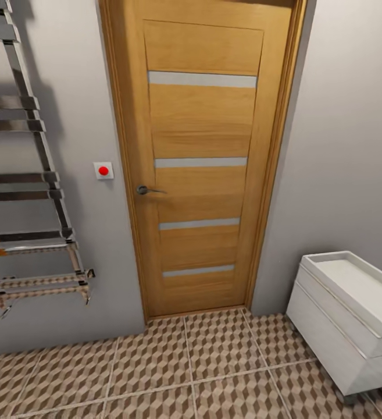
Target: Take the four mousetraps from the cabinet in the bathroom and place them on the bathroom floor. Make sure all four end up on the same floor surface, and ensure that at least two of them are either under or directly next to the same bathroom sink.
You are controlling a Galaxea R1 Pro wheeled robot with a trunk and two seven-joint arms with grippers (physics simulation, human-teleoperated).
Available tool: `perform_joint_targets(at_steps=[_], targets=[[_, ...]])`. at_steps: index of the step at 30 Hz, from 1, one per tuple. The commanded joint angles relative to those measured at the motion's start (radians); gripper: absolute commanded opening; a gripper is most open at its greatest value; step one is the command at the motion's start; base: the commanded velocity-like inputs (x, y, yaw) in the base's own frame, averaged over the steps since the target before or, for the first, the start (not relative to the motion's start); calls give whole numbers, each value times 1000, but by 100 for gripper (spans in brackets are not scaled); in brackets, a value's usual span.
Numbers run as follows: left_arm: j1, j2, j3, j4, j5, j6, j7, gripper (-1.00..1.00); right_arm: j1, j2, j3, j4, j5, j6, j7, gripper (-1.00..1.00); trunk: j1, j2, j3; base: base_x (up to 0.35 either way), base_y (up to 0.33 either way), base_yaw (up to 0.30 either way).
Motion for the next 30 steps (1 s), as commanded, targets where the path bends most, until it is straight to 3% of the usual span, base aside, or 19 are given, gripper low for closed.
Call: perform_joint_targets(at_steps=[1,30], targets=[[0,0,0,-1,0,-2,0,100,-1,0,1,1,1,-3,-1,100,0,0,-1,0,0,257],[0,-1,0,5,-2,-2,0,100,-1,1,1,2,1,-3,-1,100,0,0,-1,0,0,257]])
